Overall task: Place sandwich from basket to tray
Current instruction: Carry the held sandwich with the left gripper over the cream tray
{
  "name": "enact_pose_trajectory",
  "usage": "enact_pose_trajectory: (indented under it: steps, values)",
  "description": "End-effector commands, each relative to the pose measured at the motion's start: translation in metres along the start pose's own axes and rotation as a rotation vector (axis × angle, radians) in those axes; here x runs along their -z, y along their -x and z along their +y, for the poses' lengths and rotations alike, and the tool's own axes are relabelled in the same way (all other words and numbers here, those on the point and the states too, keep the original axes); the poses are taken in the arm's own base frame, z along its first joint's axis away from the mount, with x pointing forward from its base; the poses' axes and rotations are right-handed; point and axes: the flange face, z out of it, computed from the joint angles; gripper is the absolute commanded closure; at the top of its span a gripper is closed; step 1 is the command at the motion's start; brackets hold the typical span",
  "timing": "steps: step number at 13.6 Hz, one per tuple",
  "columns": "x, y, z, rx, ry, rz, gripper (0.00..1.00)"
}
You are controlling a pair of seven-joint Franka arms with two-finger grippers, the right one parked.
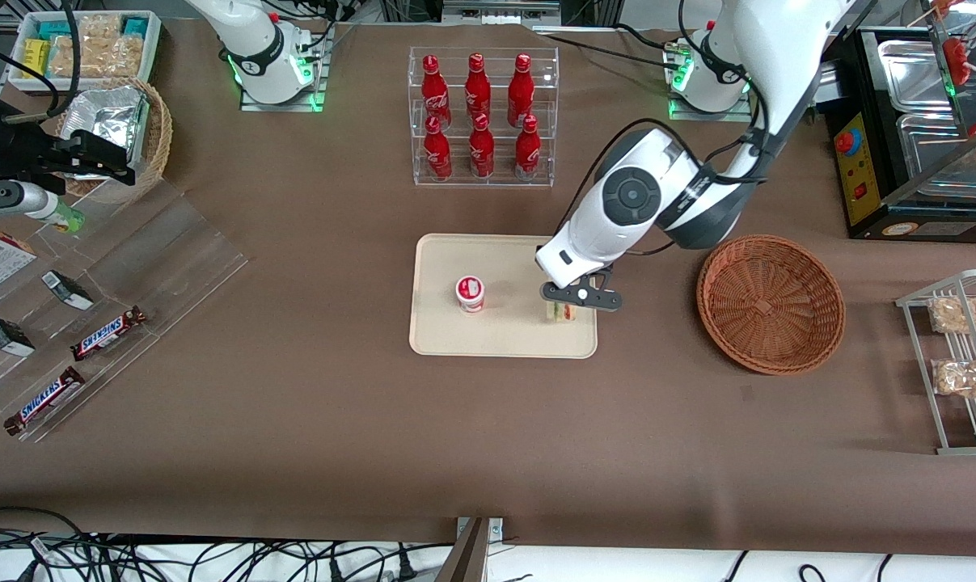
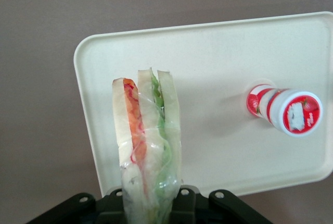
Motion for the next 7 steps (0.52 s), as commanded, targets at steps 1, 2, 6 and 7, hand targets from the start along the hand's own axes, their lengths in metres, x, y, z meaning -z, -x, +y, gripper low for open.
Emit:
enact_pose_trajectory:
  steps: [1, 2, 6, 7]
  values:
    - [-0.034, -0.001, 0.018, 0.014, -0.046, 0.045, 1.00]
    - [-0.050, 0.000, 0.023, 0.028, -0.063, 0.056, 1.00]
    - [-0.085, 0.005, 0.028, 0.052, -0.092, 0.057, 1.00]
    - [-0.089, 0.006, 0.028, 0.047, -0.095, 0.055, 1.00]
